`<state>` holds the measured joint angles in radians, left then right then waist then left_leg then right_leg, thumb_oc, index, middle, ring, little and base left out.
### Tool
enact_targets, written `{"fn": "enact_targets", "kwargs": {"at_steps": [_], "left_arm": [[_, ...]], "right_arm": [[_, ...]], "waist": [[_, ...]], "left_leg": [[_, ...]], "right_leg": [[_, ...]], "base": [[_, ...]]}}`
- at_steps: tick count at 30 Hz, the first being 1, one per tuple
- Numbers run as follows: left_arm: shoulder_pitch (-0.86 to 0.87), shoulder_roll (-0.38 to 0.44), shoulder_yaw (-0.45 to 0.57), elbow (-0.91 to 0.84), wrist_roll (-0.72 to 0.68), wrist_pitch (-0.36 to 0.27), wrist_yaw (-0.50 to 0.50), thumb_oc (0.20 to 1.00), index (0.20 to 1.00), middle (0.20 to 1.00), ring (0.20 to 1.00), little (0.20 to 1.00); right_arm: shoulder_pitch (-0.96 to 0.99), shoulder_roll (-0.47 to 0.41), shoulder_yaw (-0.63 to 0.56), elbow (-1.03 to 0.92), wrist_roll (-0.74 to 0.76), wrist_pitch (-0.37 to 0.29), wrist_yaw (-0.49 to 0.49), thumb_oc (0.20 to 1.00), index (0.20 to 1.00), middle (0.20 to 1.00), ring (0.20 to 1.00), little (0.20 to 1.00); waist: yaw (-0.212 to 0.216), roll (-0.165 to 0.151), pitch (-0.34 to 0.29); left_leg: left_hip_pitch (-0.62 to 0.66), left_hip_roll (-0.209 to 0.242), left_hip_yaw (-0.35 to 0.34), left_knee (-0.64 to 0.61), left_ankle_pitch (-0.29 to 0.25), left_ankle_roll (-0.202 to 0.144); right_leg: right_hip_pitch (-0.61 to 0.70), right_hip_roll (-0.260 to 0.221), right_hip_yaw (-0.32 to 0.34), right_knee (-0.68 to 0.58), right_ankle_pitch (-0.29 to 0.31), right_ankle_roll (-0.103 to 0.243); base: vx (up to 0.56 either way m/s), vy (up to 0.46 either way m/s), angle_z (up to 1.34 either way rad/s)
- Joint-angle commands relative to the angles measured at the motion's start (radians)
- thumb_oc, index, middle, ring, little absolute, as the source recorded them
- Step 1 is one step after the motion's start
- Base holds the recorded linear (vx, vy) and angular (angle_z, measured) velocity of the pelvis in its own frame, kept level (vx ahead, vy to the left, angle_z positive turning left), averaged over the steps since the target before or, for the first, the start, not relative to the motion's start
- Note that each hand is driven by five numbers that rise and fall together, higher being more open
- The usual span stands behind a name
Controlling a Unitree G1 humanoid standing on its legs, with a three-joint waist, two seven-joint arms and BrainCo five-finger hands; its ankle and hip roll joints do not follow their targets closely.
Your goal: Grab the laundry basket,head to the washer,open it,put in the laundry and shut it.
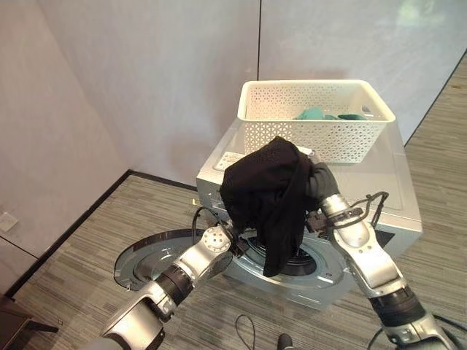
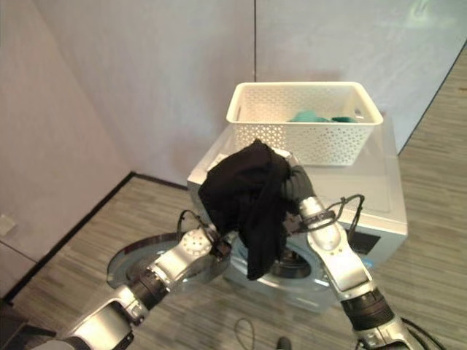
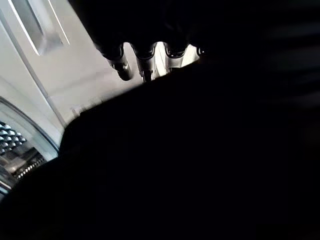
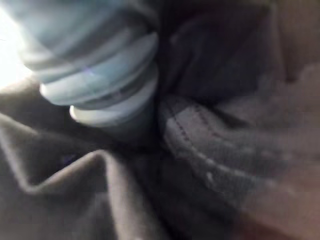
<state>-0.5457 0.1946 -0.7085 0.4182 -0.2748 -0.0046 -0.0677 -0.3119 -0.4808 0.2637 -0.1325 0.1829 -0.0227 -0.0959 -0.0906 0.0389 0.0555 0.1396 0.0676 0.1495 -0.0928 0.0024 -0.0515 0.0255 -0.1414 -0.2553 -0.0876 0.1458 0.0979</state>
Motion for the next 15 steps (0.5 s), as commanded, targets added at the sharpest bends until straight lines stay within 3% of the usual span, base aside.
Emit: {"fn": "enact_targets", "kwargs": {"at_steps": [1, 9, 10, 12, 15], "left_arm": [[-0.121, -0.038, -0.069, 0.023, 0.011, -0.063, -0.038, 1.000, 1.000, 1.000, 1.000, 1.000], [-0.013, 0.137, -0.030, -0.169, 0.025, -0.074, -0.099, 1.000, 1.000, 1.000, 1.000, 1.000], [-0.016, 0.189, -0.026, -0.227, 0.090, -0.106, -0.107, 1.000, 1.000, 1.000, 1.000, 1.000], [-0.012, 0.214, -0.025, -0.252, 0.117, -0.122, -0.110, 1.000, 1.000, 1.000, 1.000, 1.000], [-0.029, 0.287, -0.036, -0.324, 0.265, -0.184, -0.099, 1.000, 1.000, 1.000, 1.000, 1.000]], "right_arm": [[-0.158, 0.011, -0.027, 0.022, 0.011, -0.048, -0.051, 0.200, 0.200, 0.200, 0.200, 0.200], [-0.236, -0.066, -0.070, 0.140, -0.016, -0.039, -0.066, 0.200, 0.200, 0.200, 0.200, 0.200], [-0.245, -0.092, -0.082, 0.148, -0.021, -0.048, -0.070, 0.200, 0.200, 0.200, 0.200, 0.200], [-0.249, -0.101, -0.086, 0.149, -0.022, -0.053, -0.068, 0.200, 0.200, 0.200, 0.200, 0.200], [-0.256, -0.122, -0.098, 0.145, -0.024, -0.075, -0.073, 0.200, 0.200, 0.200, 0.200, 0.200]], "waist": [[-0.001, -0.012, -0.012], [0.045, -0.016, -0.012], [0.055, -0.019, -0.011], [0.058, -0.020, -0.010], [0.068, -0.025, -0.009]], "left_leg": [[-0.014, -0.010, 0.012, 0.006, -0.093, 0.031], [-0.013, -0.007, 0.005, 0.006, -0.092, 0.026], [-0.014, -0.007, -0.003, 0.006, -0.090, 0.024], [-0.015, -0.007, -0.007, 0.006, -0.090, 0.023], [-0.019, -0.008, -0.021, 0.006, -0.087, 0.018]], "right_leg": [[0.061, -0.010, -0.002, 0.061, -0.184, 0.010], [0.079, -0.002, -0.011, 0.038, -0.180, 0.007], [0.083, 0.000, -0.017, 0.035, -0.182, 0.006], [0.086, 0.000, -0.021, 0.034, -0.183, 0.005], [0.094, 0.001, -0.039, 0.033, -0.187, 0.004]], "base": [[0.00, 0.000, 0.00], [0.00, -0.004, 0.00], [0.00, 0.000, 0.00], [0.00, -0.021, 0.05], [0.00, -0.019, 0.05]]}}
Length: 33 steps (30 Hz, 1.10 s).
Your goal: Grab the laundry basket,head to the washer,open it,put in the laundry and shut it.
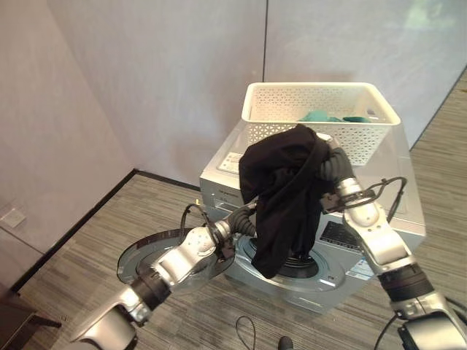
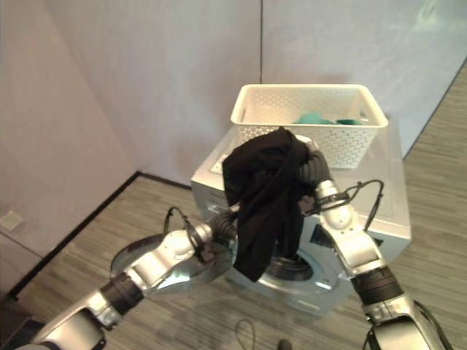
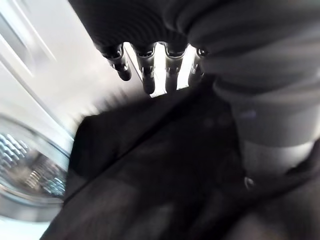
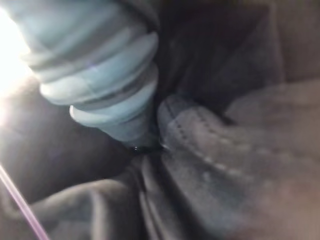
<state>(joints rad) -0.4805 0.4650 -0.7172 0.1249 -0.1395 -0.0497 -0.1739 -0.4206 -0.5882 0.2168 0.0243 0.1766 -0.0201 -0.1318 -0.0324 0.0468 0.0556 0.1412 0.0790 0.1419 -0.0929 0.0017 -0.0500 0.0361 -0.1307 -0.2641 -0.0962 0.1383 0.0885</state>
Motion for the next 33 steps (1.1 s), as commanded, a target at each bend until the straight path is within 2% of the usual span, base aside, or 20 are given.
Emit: {"fn": "enact_targets", "kwargs": {"at_steps": [1, 5, 13, 16, 19, 23, 29, 30, 33], "left_arm": [[-0.101, 0.036, -0.030, -0.046, 0.184, -0.158, 0.021, 1.000, 1.000, 1.000, 1.000, 1.000], [-0.104, 0.062, -0.057, -0.061, 0.335, -0.199, 0.037, 1.000, 1.000, 1.000, 1.000, 1.000], [-0.100, 0.033, -0.055, -0.055, 0.358, -0.194, 0.038, 1.000, 1.000, 1.000, 1.000, 1.000], [-0.075, -0.009, -0.036, -0.022, 0.336, -0.165, 0.044, 1.000, 1.000, 1.000, 1.000, 1.000], [-0.032, -0.116, 0.016, 0.092, 0.287, -0.088, 0.080, 1.000, 1.000, 1.000, 1.000, 1.000], [-0.042, -0.185, 0.039, 0.173, 0.276, -0.052, 0.122, 1.000, 1.000, 1.000, 1.000, 1.000], [-0.063, -0.270, 0.083, 0.319, 0.264, -0.014, 0.238, 1.000, 1.000, 1.000, 1.000, 1.000], [-0.077, -0.307, 0.096, 0.389, 0.238, -0.006, 0.276, 1.000, 1.000, 1.000, 1.000, 1.000], [-0.083, -0.323, 0.120, 0.413, 0.194, 0.001, 0.314, 1.000, 1.000, 1.000, 1.000, 1.000]], "right_arm": [[-0.144, -0.021, -0.052, -0.016, -0.019, -0.084, -0.040, 0.200, 0.200, 0.200, 0.200, 0.200], [-0.135, -0.026, -0.057, -0.036, -0.019, -0.101, -0.051, 0.200, 0.200, 0.200, 0.200, 0.200], [-0.128, -0.018, -0.062, -0.061, -0.016, -0.095, -0.048, 0.200, 0.200, 0.200, 0.200, 0.200], [-0.127, -0.010, -0.071, -0.068, -0.019, -0.088, -0.053, 0.200, 0.200, 0.200, 0.200, 0.200], [-0.104, 0.013, -0.100, -0.103, -0.032, -0.068, -0.059, 0.200, 0.200, 0.200, 0.200, 0.200], [-0.096, 0.030, -0.114, -0.121, -0.037, -0.056, -0.070, 0.200, 0.200, 0.200, 0.200, 0.200], [-0.096, 0.059, -0.111, -0.129, -0.029, -0.052, -0.104, 0.200, 0.200, 0.200, 0.200, 0.200], [-0.098, 0.067, -0.098, -0.130, -0.019, -0.052, -0.112, 0.200, 0.200, 0.200, 0.200, 0.200], [-0.106, 0.070, -0.088, -0.129, 0.001, -0.056, -0.126, 0.200, 0.200, 0.200, 0.200, 0.200]], "waist": [[0.013, -0.034, -0.008], [0.019, -0.038, -0.003], [0.019, -0.039, 0.000], [0.017, -0.040, 0.003], [0.016, -0.043, 0.004], [0.012, -0.045, 0.004], [0.007, -0.054, 0.002], [0.003, -0.057, 0.003], [-0.001, -0.061, 0.002]], "left_leg": [[-0.022, -0.020, -0.016, 0.006, -0.086, 0.016], [-0.022, -0.021, -0.026, 0.006, -0.087, 0.015], [-0.027, -0.026, -0.027, 0.006, -0.087, 0.017], [-0.030, -0.029, -0.028, 0.006, -0.087, 0.019], [-0.033, -0.031, -0.032, 0.006, -0.086, 0.021], [-0.036, -0.032, -0.035, 0.006, -0.086, 0.021], [-0.037, -0.030, -0.026, 0.006, -0.084, 0.021], [-0.036, -0.028, -0.020, 0.006, -0.083, 0.020], [-0.036, -0.026, -0.009, 0.006, -0.083, 0.020]], "right_leg": [[0.085, -0.009, -0.033, 0.042, -0.181, 0.013], [0.092, -0.010, -0.048, 0.038, -0.182, 0.014], [0.089, -0.016, -0.055, 0.034, -0.178, 0.016], [0.088, -0.017, -0.056, 0.036, -0.177, 0.016], [0.089, -0.019, -0.063, 0.037, -0.180, 0.012], [0.091, -0.020, -0.069, 0.034, -0.179, 0.010], [0.088, -0.020, -0.068, 0.033, -0.175, 0.010], [0.083, -0.019, -0.064, 0.034, -0.175, 0.010], [0.078, -0.017, -0.062, 0.036, -0.172, 0.011]], "base": [[-0.01, -0.010, 0.17], [-0.01, -0.005, 0.15], [-0.01, 0.008, 0.07], [0.00, 0.000, 0.00], [0.00, 0.000, 0.00], [0.00, 0.000, 0.00], [0.00, 0.000, 0.00], [0.00, 0.000, 0.00], [0.00, 0.000, 0.00]]}}
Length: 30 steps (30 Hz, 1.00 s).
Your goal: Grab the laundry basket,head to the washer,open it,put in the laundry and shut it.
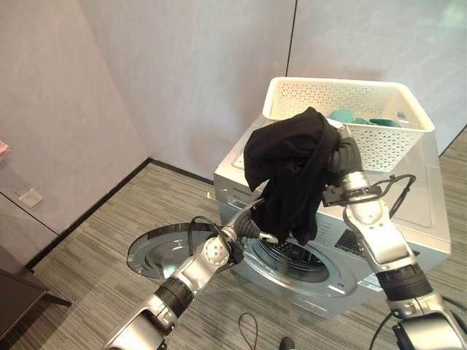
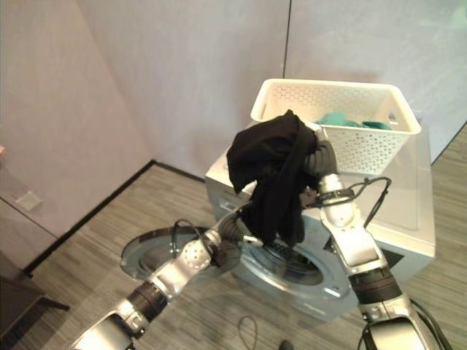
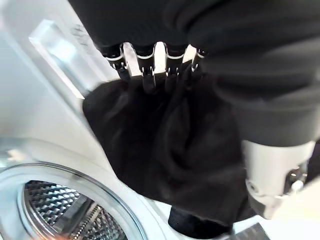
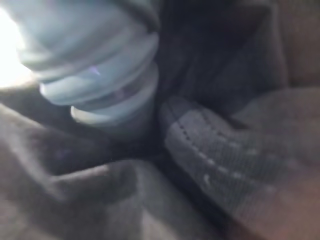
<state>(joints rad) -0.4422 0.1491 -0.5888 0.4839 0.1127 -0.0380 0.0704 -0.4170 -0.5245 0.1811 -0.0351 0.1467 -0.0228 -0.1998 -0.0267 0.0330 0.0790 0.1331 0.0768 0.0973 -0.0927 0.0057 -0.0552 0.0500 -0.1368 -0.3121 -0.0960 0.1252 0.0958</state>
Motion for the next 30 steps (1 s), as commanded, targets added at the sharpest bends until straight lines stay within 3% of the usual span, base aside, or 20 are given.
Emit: {"fn": "enact_targets", "kwargs": {"at_steps": [1, 5, 10, 12, 17, 24, 30], "left_arm": [[-0.122, -0.006, 0.001, 0.051, -0.067, -0.011, 0.076, 1.000, 1.000, 1.000, 1.000, 1.000], [-0.139, 0.008, 0.035, 0.039, -0.103, -0.014, 0.107, 1.000, 1.000, 1.000, 1.000, 1.000], [-0.185, 0.026, 0.096, -0.074, -0.451, -0.040, 0.053, 1.000, 1.000, 1.000, 1.000, 1.000], [-0.185, 0.057, 0.099, -0.151, -0.489, -0.036, 0.027, 1.000, 1.000, 1.000, 1.000, 1.000], [-0.205, 0.091, 0.048, -0.241, -0.559, -0.010, -0.060, 1.000, 1.000, 1.000, 1.000, 1.000], [-0.192, 0.047, -0.030, -0.205, -0.772, 0.048, -0.142, 1.000, 1.000, 1.000, 1.000, 1.000], [-0.226, 0.045, -0.083, -0.100, -0.743, 0.087, -0.159, 1.000, 1.000, 1.000, 1.000, 1.000]], "right_arm": [[-0.113, 0.005, -0.051, -0.067, 0.033, -0.053, -0.061, 0.200, 0.200, 0.200, 0.200, 0.200], [-0.122, 0.001, -0.046, -0.066, 0.040, -0.053, -0.070, 0.200, 0.200, 0.200, 0.200, 0.200], [-0.151, -0.020, -0.047, -0.038, 0.067, -0.043, -0.076, 0.200, 0.200, 0.200, 0.200, 0.200], [-0.158, -0.028, -0.055, -0.026, 0.068, -0.038, -0.069, 0.200, 0.200, 0.200, 0.200, 0.200], [-0.157, -0.042, -0.072, -0.014, 0.048, -0.008, -0.048, 0.200, 0.200, 0.200, 0.200, 0.200], [-0.181, -0.043, -0.039, 0.028, 0.055, 0.025, -0.020, 0.200, 0.200, 0.200, 0.200, 0.200], [-0.243, -0.044, 0.035, 0.088, 0.105, 0.035, 0.012, 0.200, 0.200, 0.200, 0.200, 0.200]], "waist": [[-0.006, -0.048, -0.023], [-0.008, -0.052, -0.026], [-0.018, -0.050, -0.032], [-0.017, -0.048, -0.036], [-0.016, -0.042, -0.043], [-0.031, -0.035, -0.043], [-0.039, -0.028, -0.045]], "left_leg": [[-0.029, -0.023, 0.038, 0.005, -0.087, 0.024], [-0.027, -0.018, 0.045, 0.005, -0.087, 0.023], [-0.026, -0.014, 0.047, 0.005, -0.084, 0.017], [-0.025, -0.015, 0.049, 0.005, -0.085, 0.017], [-0.019, -0.014, 0.050, 0.005, -0.089, 0.017], [-0.005, -0.012, 0.052, 0.005, -0.092, 0.014], [0.005, -0.010, 0.058, 0.005, -0.090, 0.012]], "right_leg": [[0.064, -0.011, -0.013, 0.035, -0.158, 0.004], [0.061, -0.009, -0.009, 0.036, -0.157, 0.004], [0.062, -0.006, -0.010, 0.033, -0.154, 0.005], [0.064, -0.004, -0.009, 0.028, -0.152, 0.006], [0.071, -0.001, -0.006, 0.024, -0.153, 0.006], [0.084, 0.003, -0.002, 0.026, -0.159, 0.003], [0.086, 0.005, 0.005, 0.034, -0.165, 0.000]], "base": [[-0.01, -0.007, -0.03], [0.00, -0.004, -0.05], [0.00, -0.006, -0.03], [0.00, 0.000, 0.00], [0.00, -0.001, 0.01], [0.00, 0.000, 0.00], [-0.01, 0.003, -0.07]]}}
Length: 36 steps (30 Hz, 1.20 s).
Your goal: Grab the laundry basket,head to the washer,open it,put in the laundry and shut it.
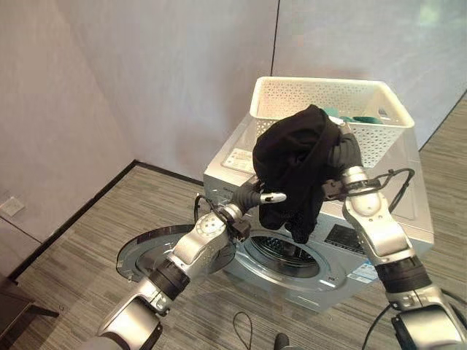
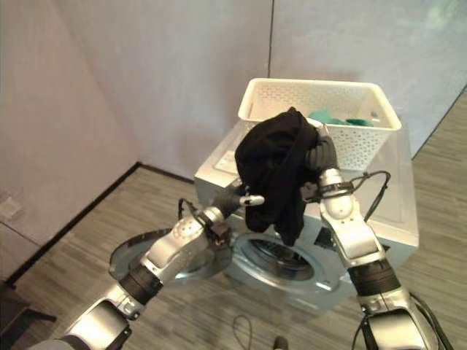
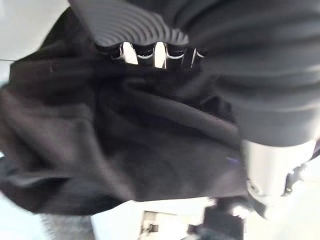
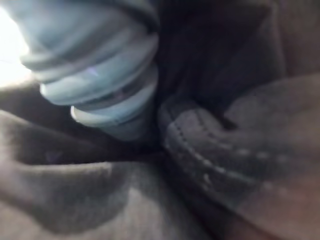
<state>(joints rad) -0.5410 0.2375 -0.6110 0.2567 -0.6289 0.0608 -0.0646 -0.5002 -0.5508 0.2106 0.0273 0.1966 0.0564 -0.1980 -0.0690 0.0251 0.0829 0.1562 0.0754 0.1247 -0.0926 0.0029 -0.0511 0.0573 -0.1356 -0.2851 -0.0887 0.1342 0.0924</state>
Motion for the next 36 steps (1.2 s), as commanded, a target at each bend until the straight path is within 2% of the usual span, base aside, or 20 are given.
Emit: {"fn": "enact_targets", "kwargs": {"at_steps": [1, 6, 9, 13, 21, 22, 23, 28, 32, 34, 35, 36], "left_arm": [[-0.137, -0.053, -0.066, 0.148, 0.013, -0.010, -0.022, 1.000, 1.000, 1.000, 1.000, 1.000], [-0.178, -0.105, -0.053, 0.200, 0.001, -0.027, 0.012, 1.000, 1.000, 1.000, 1.000, 1.000], [-0.201, -0.154, 0.003, 0.251, -0.052, -0.061, 0.084, 1.000, 1.000, 1.000, 1.000, 1.000], [-0.221, -0.177, 0.038, 0.270, -0.101, -0.075, 0.112, 1.000, 1.000, 1.000, 1.000, 1.000], [-0.240, -0.144, 0.071, 0.219, -0.099, -0.108, 0.129, 1.000, 1.000, 1.000, 1.000, 1.000], [-0.236, -0.142, 0.071, 0.214, -0.095, -0.110, 0.128, 0.576, 0.576, 0.576, 0.576, 0.576], [-0.231, -0.143, 0.072, 0.216, -0.090, -0.114, 0.130, 0.200, 0.200, 0.200, 0.200, 0.200], [-0.209, -0.136, 0.077, 0.201, -0.053, -0.126, 0.138, 0.200, 0.200, 0.200, 0.200, 0.200], [-0.145, -0.107, 0.099, 0.125, 0.051, -0.172, 0.153, 0.200, 0.200, 0.200, 0.200, 0.200], [-0.120, -0.102, 0.118, 0.113, 0.080, -0.188, 0.164, 0.200, 0.200, 0.200, 0.200, 0.200], [-0.112, -0.100, 0.120, 0.110, 0.092, -0.193, 0.165, 0.200, 0.200, 0.200, 0.200, 0.200], [-0.106, -0.094, 0.126, 0.104, 0.113, -0.201, 0.175, 0.200, 0.200, 0.200, 0.200, 0.200]], "right_arm": [[-0.169, -0.007, 0.020, 0.024, 0.062, -0.044, 0.017, 0.200, 0.200, 0.200, 0.200, 0.200], [-0.183, 0.064, 0.059, 0.003, 0.095, -0.056, 0.024, 0.200, 0.200, 0.200, 0.200, 0.200], [-0.166, 0.124, 0.091, -0.032, 0.116, -0.065, 0.027, 0.200, 0.200, 0.200, 0.200, 0.200], [-0.146, 0.144, 0.105, -0.058, 0.134, -0.070, 0.034, 0.200, 0.200, 0.200, 0.200, 0.200], [-0.114, 0.153, 0.103, -0.093, 0.145, -0.093, 0.037, 0.200, 0.200, 0.200, 0.200, 0.200], [-0.109, 0.154, 0.101, -0.099, 0.143, -0.095, 0.040, 0.200, 0.200, 0.200, 0.200, 0.200], [-0.102, 0.153, 0.097, -0.104, 0.141, -0.097, 0.039, 0.200, 0.200, 0.200, 0.200, 0.200], [-0.087, 0.147, 0.090, -0.114, 0.132, -0.102, 0.038, 0.200, 0.200, 0.200, 0.200, 0.200], [-0.051, 0.119, 0.055, -0.125, 0.092, -0.119, 0.038, 0.200, 0.200, 0.200, 0.200, 0.200], [-0.031, 0.096, 0.036, -0.137, 0.074, -0.128, 0.037, 0.476, 0.476, 0.476, 0.476, 0.476], [-0.024, 0.086, 0.027, -0.140, 0.073, -0.134, 0.036, 0.570, 0.570, 0.570, 0.570, 0.570], [-0.015, 0.076, 0.016, -0.140, 0.071, -0.139, 0.031, 1.000, 1.000, 1.000, 1.000, 1.000]], "waist": [[0.001, -0.018, -0.049], [-0.005, -0.016, -0.049], [-0.006, -0.018, -0.049], [-0.008, -0.020, -0.049], [-0.009, -0.023, -0.049], [-0.008, -0.023, -0.049], [-0.007, -0.024, -0.048], [-0.005, -0.026, -0.046], [0.003, -0.035, -0.045], [0.002, -0.039, -0.044], [0.001, -0.040, -0.045], [0.002, -0.041, -0.046]], "left_leg": [[-0.017, -0.009, 0.032, 0.005, -0.088, 0.007], [-0.016, -0.007, 0.036, 0.005, -0.086, 0.006], [-0.017, -0.007, 0.038, 0.005, -0.085, 0.006], [-0.019, -0.007, 0.037, 0.005, -0.082, 0.004], [-0.024, -0.007, 0.034, 0.005, -0.082, 0.004], [-0.024, -0.007, 0.033, 0.005, -0.082, 0.004], [-0.025, -0.008, 0.032, 0.005, -0.081, 0.004], [-0.027, -0.009, 0.031, 0.005, -0.080, 0.005], [-0.028, -0.008, 0.034, 0.005, -0.083, 0.005], [-0.028, -0.008, 0.036, 0.005, -0.084, 0.005], [-0.028, -0.008, 0.038, 0.005, -0.084, 0.005], [-0.029, -0.007, 0.039, 0.005, -0.085, 0.005]], "right_leg": [[0.079, 0.004, -0.020, 0.028, -0.175, 0.002], [0.077, 0.004, -0.021, 0.031, -0.177, 0.000], [0.076, 0.004, -0.026, 0.032, -0.178, -0.002], [0.075, 0.004, -0.031, 0.035, -0.179, -0.003], [0.072, 0.000, -0.035, 0.041, -0.179, -0.002], [0.072, 0.000, -0.037, 0.041, -0.179, -0.002], [0.072, -0.001, -0.037, 0.041, -0.179, -0.002], [0.071, -0.002, -0.039, 0.041, -0.179, -0.002], [0.072, -0.003, -0.039, 0.034, -0.176, 0.001], [0.072, -0.002, -0.036, 0.031, -0.174, 0.002], [0.072, -0.002, -0.034, 0.030, -0.174, 0.002], [0.071, -0.001, -0.032, 0.029, -0.173, 0.002]], "base": [[0.00, 0.003, -0.07], [0.00, 0.003, -0.05], [0.00, 0.000, 0.00], [0.00, 0.000, 0.00], [0.00, 0.000, 0.00], [0.00, 0.000, 0.00], [0.00, 0.000, 0.00], [0.00, 0.000, 0.00], [0.00, 0.000, 0.00], [0.00, 0.000, 0.00], [0.00, 0.000, 0.00], [0.00, 0.000, 0.00]]}}
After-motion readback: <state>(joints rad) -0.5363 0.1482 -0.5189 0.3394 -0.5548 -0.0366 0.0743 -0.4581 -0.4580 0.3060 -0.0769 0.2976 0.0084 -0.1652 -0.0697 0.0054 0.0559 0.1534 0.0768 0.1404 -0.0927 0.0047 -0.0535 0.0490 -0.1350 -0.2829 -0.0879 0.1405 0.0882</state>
